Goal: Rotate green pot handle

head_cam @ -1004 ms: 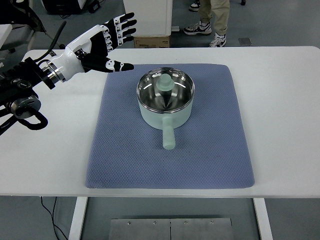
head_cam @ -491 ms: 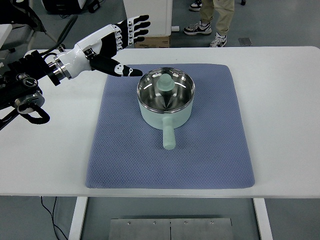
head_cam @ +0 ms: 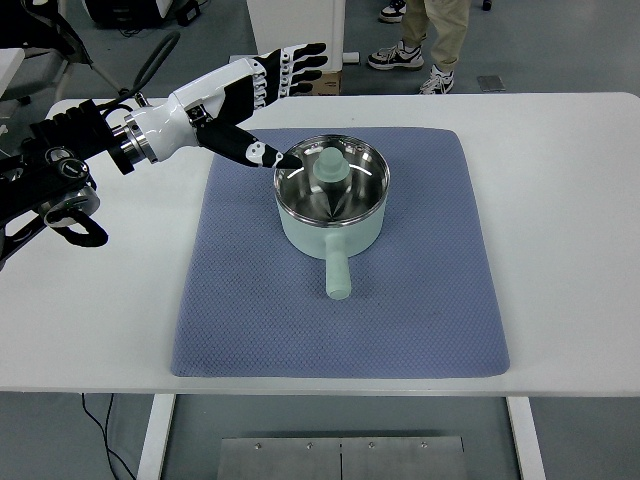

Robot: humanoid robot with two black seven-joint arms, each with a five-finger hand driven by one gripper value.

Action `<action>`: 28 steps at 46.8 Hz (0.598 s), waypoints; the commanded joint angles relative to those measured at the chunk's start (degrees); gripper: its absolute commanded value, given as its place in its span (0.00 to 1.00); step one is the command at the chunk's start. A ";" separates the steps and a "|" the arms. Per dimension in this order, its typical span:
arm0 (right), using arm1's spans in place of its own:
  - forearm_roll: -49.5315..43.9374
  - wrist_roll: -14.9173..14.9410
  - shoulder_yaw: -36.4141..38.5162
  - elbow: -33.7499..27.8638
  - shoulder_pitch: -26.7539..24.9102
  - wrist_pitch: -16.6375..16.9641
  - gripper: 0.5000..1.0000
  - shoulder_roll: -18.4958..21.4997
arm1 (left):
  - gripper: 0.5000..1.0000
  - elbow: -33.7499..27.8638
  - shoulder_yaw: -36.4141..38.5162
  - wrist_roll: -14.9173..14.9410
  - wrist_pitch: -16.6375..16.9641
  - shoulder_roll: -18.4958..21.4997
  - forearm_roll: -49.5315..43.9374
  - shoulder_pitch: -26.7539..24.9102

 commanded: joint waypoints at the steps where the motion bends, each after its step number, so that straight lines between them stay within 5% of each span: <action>1: 0.00 0.07 0.00 0.00 0.00 0.00 1.00 0.00 | 1.00 -1.45 0.06 0.01 0.01 0.33 0.46 -0.62; 28: 0.00 -0.02 0.00 0.00 0.00 0.00 1.00 0.00 | 1.00 -6.46 0.41 0.10 -2.72 2.88 8.63 -1.41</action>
